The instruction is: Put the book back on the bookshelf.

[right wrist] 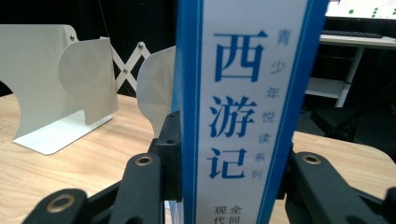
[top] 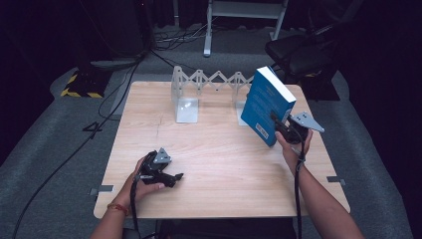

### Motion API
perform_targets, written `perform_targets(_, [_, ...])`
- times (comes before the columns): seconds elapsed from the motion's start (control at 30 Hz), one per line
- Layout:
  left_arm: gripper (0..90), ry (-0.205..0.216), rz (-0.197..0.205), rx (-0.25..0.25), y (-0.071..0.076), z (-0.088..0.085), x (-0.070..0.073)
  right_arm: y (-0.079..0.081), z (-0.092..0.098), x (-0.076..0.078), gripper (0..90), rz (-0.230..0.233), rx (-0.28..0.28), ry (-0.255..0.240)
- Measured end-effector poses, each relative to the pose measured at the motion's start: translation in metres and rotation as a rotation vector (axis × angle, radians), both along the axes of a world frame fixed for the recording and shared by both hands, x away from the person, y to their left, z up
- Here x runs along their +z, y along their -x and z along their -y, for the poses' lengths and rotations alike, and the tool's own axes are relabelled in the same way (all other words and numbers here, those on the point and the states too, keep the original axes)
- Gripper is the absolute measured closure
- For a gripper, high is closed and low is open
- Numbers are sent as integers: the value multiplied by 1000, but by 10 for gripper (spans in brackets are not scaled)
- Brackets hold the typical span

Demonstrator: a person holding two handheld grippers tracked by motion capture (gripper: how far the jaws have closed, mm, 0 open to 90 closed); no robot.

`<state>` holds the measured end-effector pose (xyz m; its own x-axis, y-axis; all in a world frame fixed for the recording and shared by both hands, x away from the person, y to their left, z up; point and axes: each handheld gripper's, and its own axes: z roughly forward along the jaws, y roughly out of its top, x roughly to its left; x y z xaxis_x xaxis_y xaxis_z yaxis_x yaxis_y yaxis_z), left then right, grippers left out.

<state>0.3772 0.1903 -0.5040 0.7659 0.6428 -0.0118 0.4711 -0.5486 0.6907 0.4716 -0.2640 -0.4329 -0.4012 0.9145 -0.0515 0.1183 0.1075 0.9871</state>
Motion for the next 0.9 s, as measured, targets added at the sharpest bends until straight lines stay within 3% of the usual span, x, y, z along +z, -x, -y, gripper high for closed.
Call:
perform_targets(0.5, [158, 2, -3, 1, 0, 0, 0, -27, -25, -2, 608, 5, -39, 5])
perform_targets(0.7, [158, 2, -3, 1, 0, 0, 0, -36, -28, 0, 600, -1, -39, 42])
perform_targets(0.9, [159, 2, -3, 1, 0, 0, 0, -38, -23, 0, 561, -45, -18, 86])
